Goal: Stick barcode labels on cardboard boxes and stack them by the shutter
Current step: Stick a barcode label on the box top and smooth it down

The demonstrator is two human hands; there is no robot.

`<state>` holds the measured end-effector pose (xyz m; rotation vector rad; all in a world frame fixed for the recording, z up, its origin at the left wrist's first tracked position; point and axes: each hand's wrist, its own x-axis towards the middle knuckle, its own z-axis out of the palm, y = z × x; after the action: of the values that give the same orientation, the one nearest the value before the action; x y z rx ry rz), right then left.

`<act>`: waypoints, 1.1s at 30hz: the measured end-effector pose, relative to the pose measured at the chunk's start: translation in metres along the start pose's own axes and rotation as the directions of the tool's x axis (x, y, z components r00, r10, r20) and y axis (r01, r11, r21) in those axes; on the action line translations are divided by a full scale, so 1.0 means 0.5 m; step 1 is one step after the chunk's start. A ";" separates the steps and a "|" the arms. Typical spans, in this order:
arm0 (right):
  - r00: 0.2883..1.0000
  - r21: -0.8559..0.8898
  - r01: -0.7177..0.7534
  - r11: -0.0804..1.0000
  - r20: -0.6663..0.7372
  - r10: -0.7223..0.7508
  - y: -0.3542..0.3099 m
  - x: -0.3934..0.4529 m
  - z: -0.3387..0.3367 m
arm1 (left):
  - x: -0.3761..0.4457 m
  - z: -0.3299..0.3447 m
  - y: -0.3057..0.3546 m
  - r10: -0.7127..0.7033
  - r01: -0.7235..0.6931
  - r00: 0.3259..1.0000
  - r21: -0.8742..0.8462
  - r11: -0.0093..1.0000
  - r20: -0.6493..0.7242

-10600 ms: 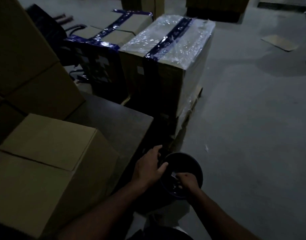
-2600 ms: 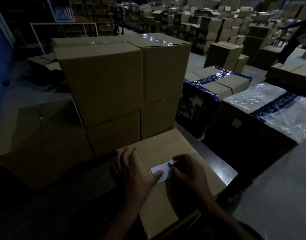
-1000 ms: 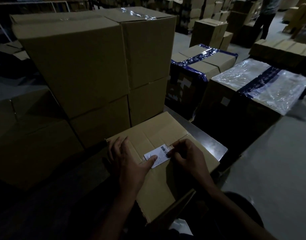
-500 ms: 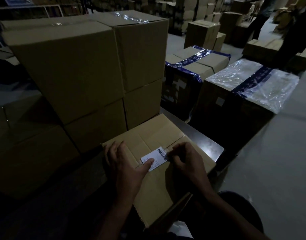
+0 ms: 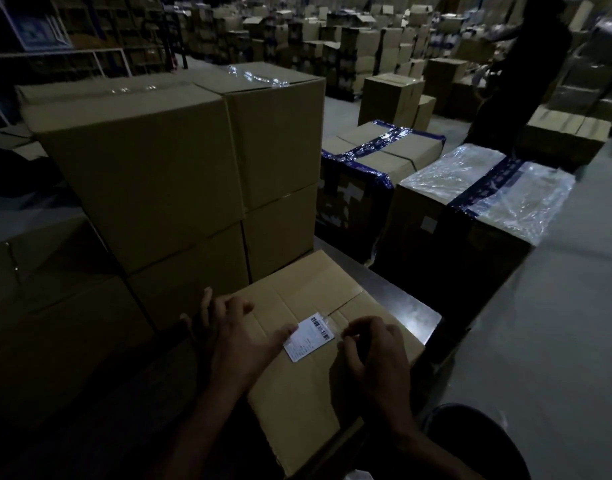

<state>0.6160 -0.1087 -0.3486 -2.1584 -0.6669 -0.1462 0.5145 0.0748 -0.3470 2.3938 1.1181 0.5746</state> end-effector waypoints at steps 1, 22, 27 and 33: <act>1.000 -0.004 0.001 1.000 -0.011 -0.001 0.001 0.001 0.001 | 0.019 -0.011 -0.003 -0.003 0.003 0.999 0.000 1.000 0.053; 0.977 0.180 -0.039 0.983 0.214 0.000 0.067 0.122 -0.048 | 0.026 0.037 0.075 0.093 -0.098 0.993 0.067 0.993 0.077; 0.983 0.119 -0.010 0.993 0.183 -0.012 0.065 0.117 -0.044 | 0.024 0.041 0.073 0.089 -0.095 0.993 0.072 0.993 0.079; 0.985 0.086 0.029 0.996 0.165 -0.043 0.076 0.118 -0.032 | 0.024 0.042 0.070 0.097 -0.101 0.993 0.067 0.993 0.065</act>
<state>0.6875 -0.1158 -0.3458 -2.0946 -0.7933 0.0432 0.5540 0.0595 -0.3430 2.5207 1.0139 0.4975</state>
